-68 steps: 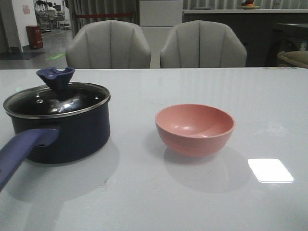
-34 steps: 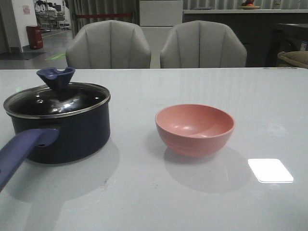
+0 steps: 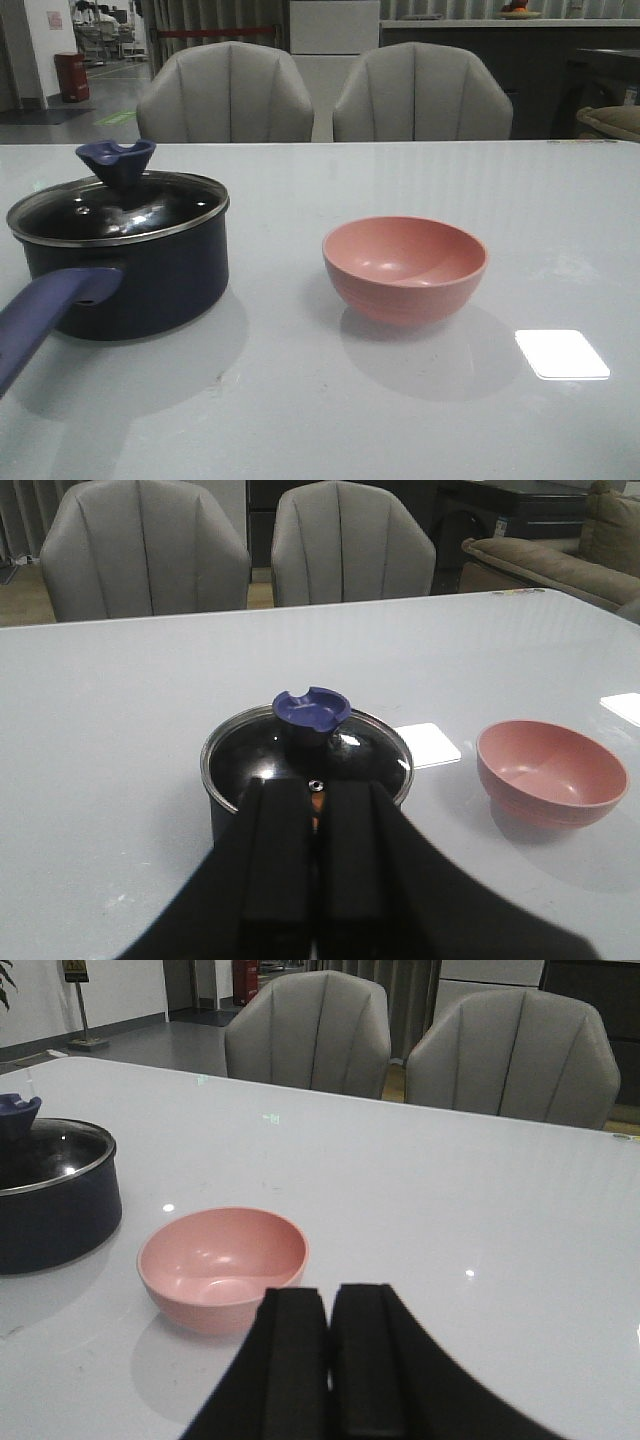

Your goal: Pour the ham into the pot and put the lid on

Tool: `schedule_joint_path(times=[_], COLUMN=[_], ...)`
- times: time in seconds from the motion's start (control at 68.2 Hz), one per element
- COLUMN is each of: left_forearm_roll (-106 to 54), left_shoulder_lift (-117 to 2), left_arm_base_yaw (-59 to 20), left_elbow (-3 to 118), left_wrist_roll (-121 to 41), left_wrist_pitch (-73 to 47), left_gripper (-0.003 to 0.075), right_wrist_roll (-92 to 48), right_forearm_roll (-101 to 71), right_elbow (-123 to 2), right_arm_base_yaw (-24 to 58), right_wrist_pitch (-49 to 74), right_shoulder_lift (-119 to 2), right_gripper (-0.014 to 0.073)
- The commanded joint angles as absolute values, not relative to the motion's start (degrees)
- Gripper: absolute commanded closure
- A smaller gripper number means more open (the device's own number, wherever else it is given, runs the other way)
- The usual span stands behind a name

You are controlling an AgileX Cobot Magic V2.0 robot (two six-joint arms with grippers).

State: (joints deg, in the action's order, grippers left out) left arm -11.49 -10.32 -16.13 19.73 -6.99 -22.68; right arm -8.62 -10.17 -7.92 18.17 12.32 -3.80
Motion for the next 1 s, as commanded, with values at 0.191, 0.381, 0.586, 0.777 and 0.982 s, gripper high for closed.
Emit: schedule_joint_path(times=[0.191,0.381,0.586,0.777,0.982], left_forearm_roll=[-6.6,-3.2,-0.4,-0.4,-0.4], left_shoulder_lift=[-8.7,-2.6,1.3,1.3,1.3], left_arm_base_yaw=[-12.7,-7.6,-4.0,-3.7,-3.7], left_elbow=[15.9,7.1,0.7,-1.5,-1.5], left_wrist_roll=[-6.7,-4.1,1.2,1.2,1.2], left_wrist_pitch=[-12.7,-4.2,-2.4,0.4,0.5], left_gripper=[0.0607,0.0607,0.0607,0.0607,0.0607], right_wrist_roll=[-9.3,-9.3,-9.3,-9.3,-9.3], right_forearm_roll=[-10.0,-10.0,-10.0,-10.0,-10.0], right_elbow=[-9.5,-9.5,-9.5,-9.5,-9.5], right_arm_base_yaw=[17.9,17.9,17.9,17.9,17.9], right_wrist_pitch=[7.5,7.5,7.5,7.5,7.5], right_shoulder_lift=[-4.4,-4.4,-4.4,-4.4,-4.4], right_gripper=[0.0448,0.0448,0.0448,0.0448,0.0448])
